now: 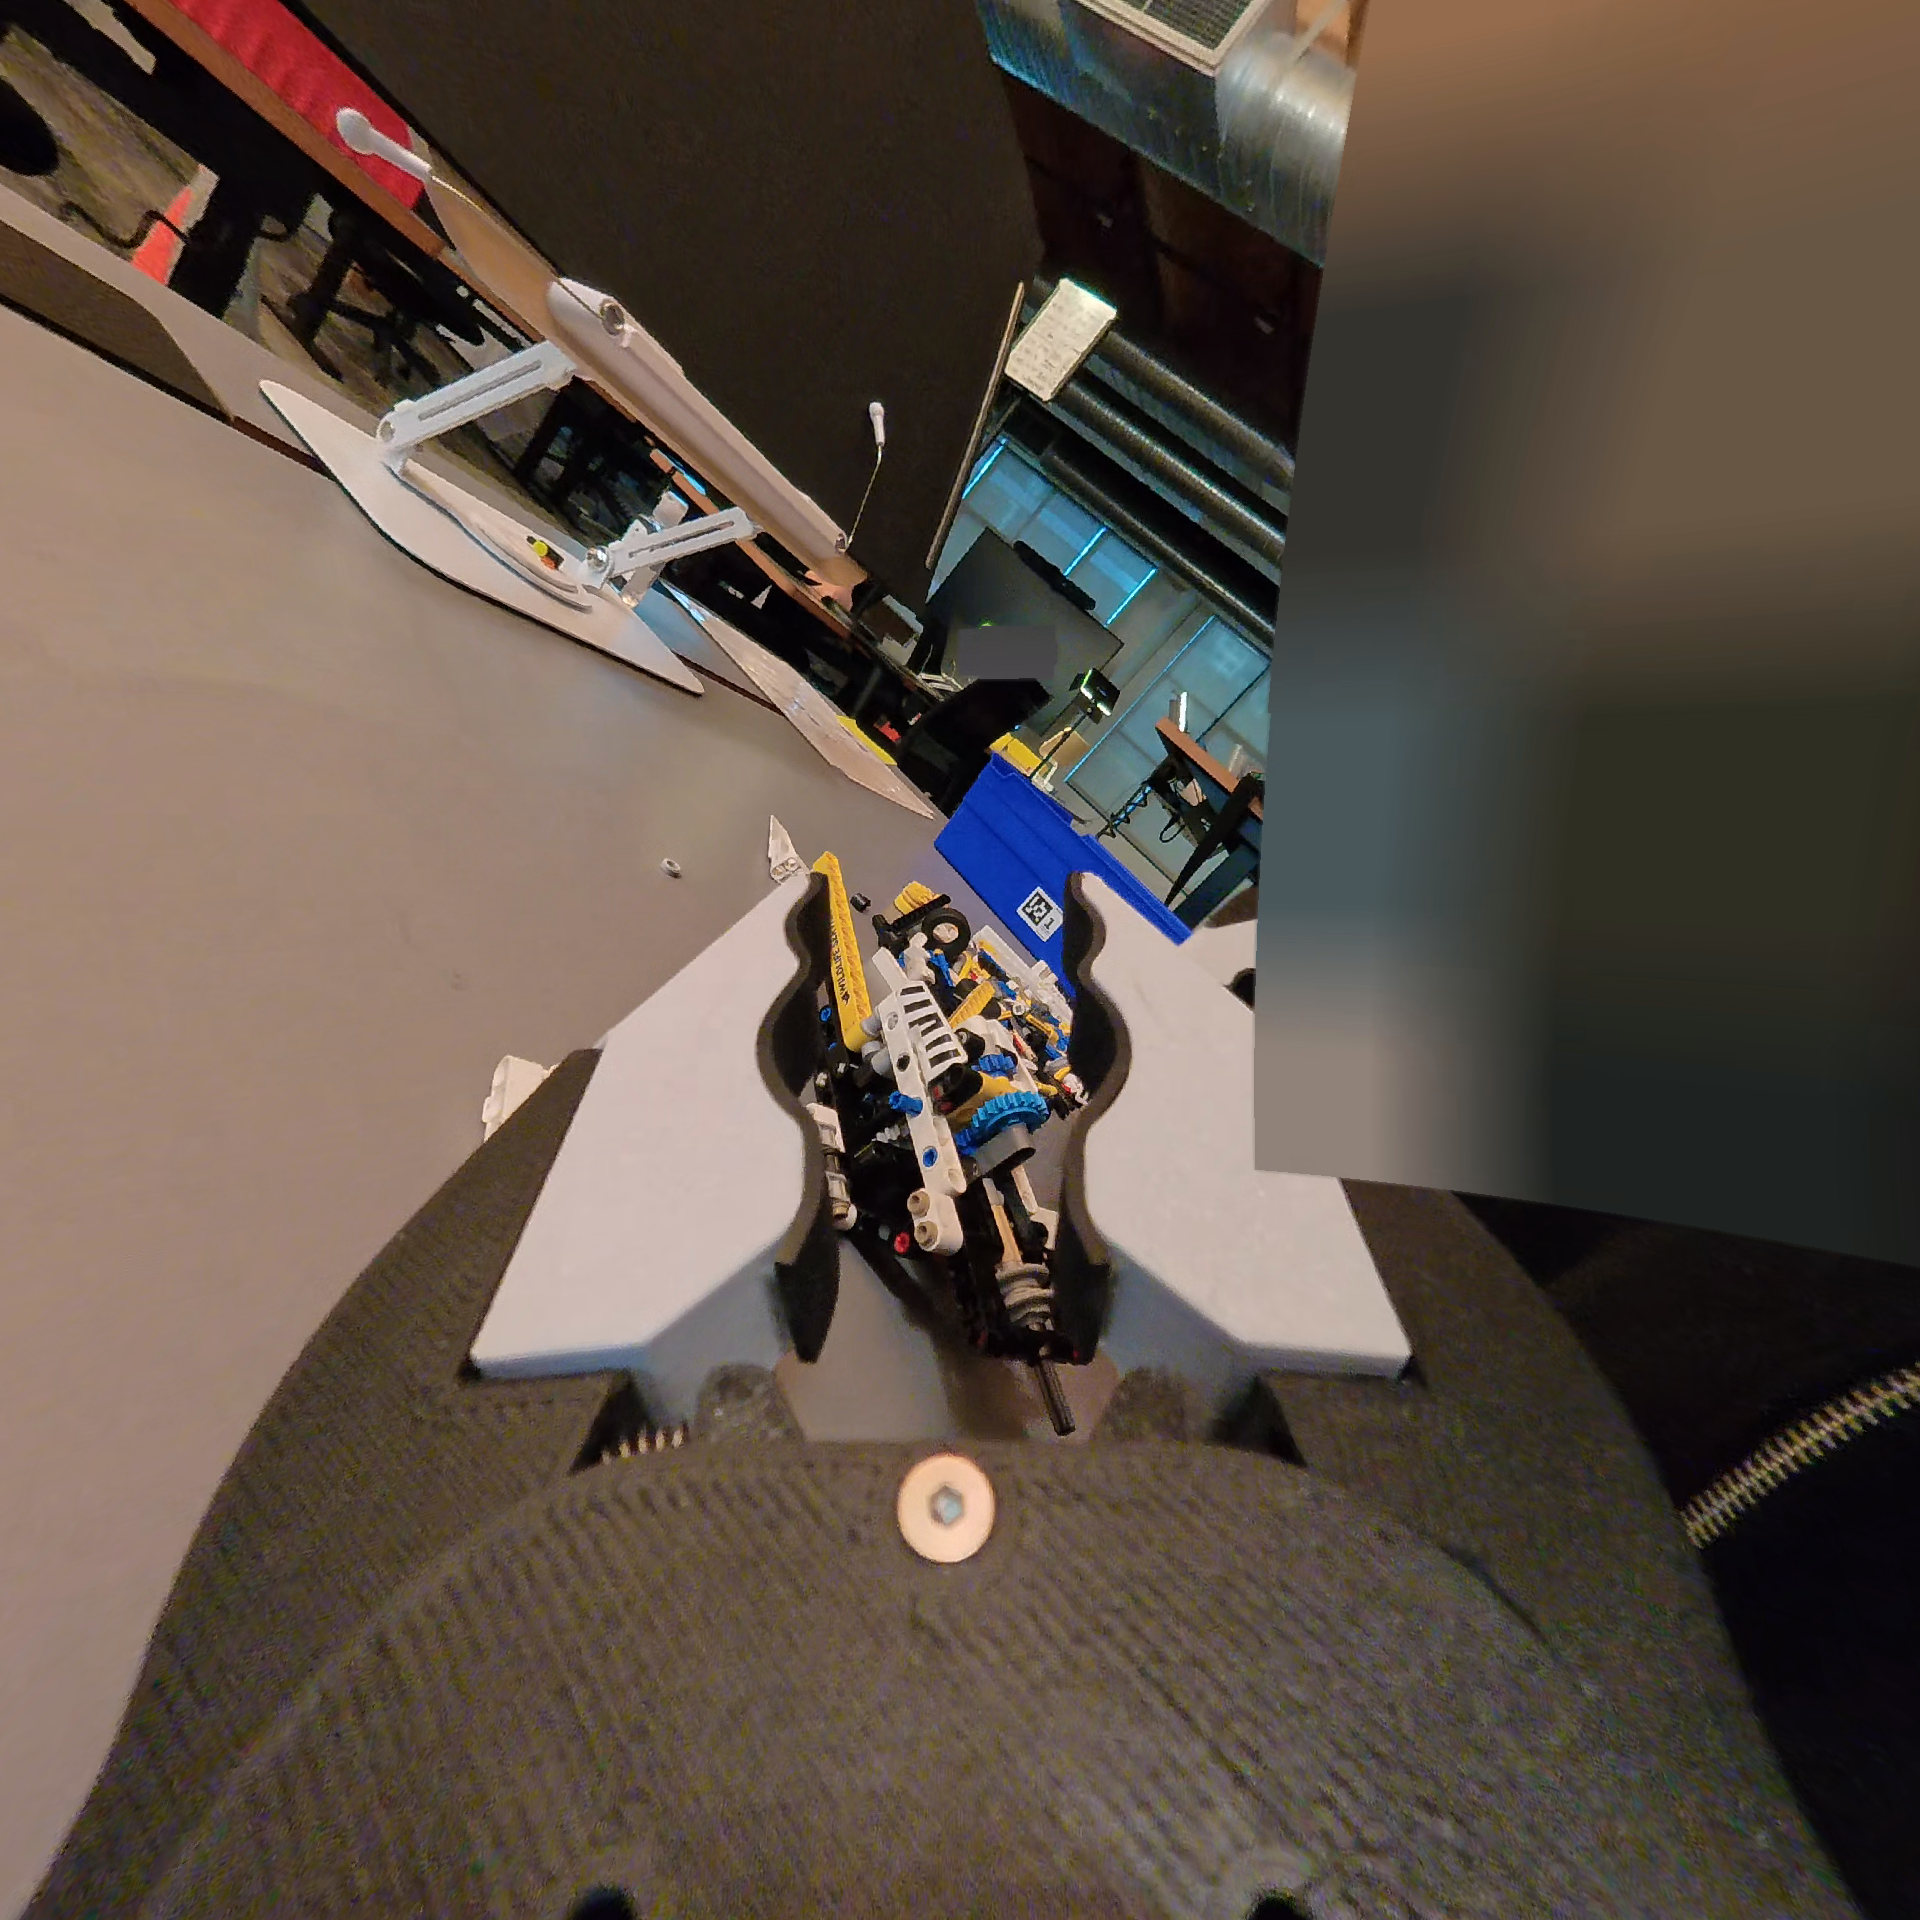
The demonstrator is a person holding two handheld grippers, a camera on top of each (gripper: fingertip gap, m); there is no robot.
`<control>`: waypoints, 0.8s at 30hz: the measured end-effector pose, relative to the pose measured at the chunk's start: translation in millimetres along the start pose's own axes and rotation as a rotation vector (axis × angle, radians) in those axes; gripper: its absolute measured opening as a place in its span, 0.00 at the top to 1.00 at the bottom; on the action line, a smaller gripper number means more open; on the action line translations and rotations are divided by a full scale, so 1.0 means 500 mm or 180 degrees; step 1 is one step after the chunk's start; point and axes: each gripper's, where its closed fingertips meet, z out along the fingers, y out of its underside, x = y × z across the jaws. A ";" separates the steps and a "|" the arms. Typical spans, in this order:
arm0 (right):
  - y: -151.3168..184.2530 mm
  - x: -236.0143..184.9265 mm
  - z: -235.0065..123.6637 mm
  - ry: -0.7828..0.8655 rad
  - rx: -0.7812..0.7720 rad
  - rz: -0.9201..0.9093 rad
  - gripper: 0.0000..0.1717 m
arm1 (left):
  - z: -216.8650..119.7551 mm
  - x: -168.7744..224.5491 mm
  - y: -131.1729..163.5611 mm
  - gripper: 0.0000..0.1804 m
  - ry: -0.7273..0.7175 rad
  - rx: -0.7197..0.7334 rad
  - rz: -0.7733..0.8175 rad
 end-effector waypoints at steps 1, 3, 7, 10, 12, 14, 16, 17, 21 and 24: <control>-0.002 -0.006 -0.003 0.0019 0.0031 0.0033 0.75 | 0.000 0.000 0.000 0.77 0.0002 0.0004 0.0003; -0.003 -0.016 -0.009 0.0073 0.0071 0.0076 0.75 | -0.001 0.001 -0.001 0.77 0.0004 0.0014 0.0011; 0.001 -0.030 -0.020 0.0219 0.0123 0.0128 0.76 | -0.001 0.002 -0.001 0.78 0.0005 0.0019 0.0018; 0.007 -0.027 -0.030 0.0413 0.0150 0.0124 0.77 | -0.002 0.005 -0.001 0.78 0.0016 0.0026 0.0034; 0.007 -0.020 -0.035 0.0539 0.0195 0.0107 0.77 | -0.001 0.009 0.003 0.78 0.0004 0.0003 0.0104; -0.005 -0.009 -0.039 0.0653 0.0306 0.0072 0.77 | 0.002 0.012 0.007 0.78 -0.0012 -0.0038 0.0157; -0.019 0.003 -0.038 0.0653 0.0391 -0.0001 0.77 | 0.004 0.010 0.009 0.77 -0.0020 -0.0056 0.0144; -0.024 0.011 -0.036 0.0631 0.0402 -0.0034 0.76 | 0.004 0.009 0.009 0.77 -0.0021 -0.0059 0.0135; -0.051 0.058 -0.027 0.0579 0.0641 -0.0128 0.73 | 0.003 0.012 0.008 0.77 -0.0037 -0.0040 0.0194; -0.087 0.110 -0.016 0.0661 0.0990 -0.0296 0.74 | 0.004 0.012 0.010 0.77 -0.0047 -0.0064 0.0209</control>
